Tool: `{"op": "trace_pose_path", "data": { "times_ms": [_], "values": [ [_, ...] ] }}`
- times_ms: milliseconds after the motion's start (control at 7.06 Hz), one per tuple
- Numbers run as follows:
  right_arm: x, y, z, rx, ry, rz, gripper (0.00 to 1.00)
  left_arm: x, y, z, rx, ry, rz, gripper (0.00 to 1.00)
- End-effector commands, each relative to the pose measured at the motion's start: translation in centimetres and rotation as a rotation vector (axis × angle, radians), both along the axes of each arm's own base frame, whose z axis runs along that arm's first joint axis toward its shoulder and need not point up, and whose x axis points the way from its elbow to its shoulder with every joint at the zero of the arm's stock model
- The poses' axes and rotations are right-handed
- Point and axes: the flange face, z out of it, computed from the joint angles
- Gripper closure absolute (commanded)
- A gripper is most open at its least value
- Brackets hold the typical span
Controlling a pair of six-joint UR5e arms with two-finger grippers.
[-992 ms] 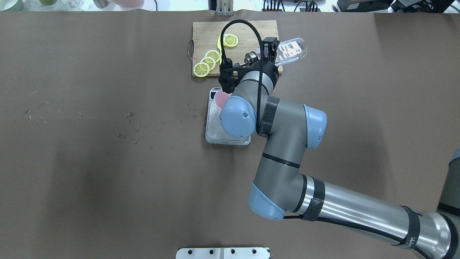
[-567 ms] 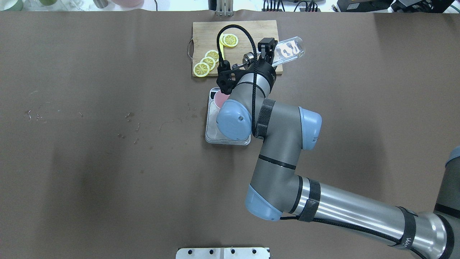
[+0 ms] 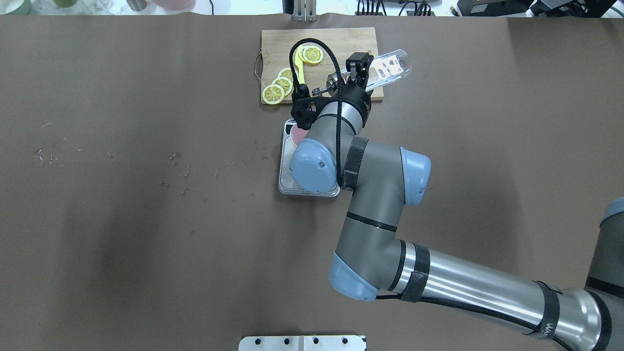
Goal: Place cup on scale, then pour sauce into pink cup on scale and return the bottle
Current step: 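Tilt the glass bottle with the right gripper to pour into the pink cup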
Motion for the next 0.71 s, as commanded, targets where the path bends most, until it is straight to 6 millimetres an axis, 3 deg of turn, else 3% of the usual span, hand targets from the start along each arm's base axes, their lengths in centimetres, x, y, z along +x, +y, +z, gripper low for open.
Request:
{"op": "trace_pose_path", "data": {
  "times_ms": [0, 567],
  "values": [
    [-0.4, 0.1, 0.2, 0.010, 0.019, 0.005, 1.00, -0.5, 0.0, 0.0, 0.010, -0.003, -0.012, 0.03],
    [-1.4, 1.5, 0.8, 0.062, 0.069, 0.015, 1.00, -1.2, 0.1, 0.1, 0.010, -0.007, -0.028, 0.03]
  ]
}}
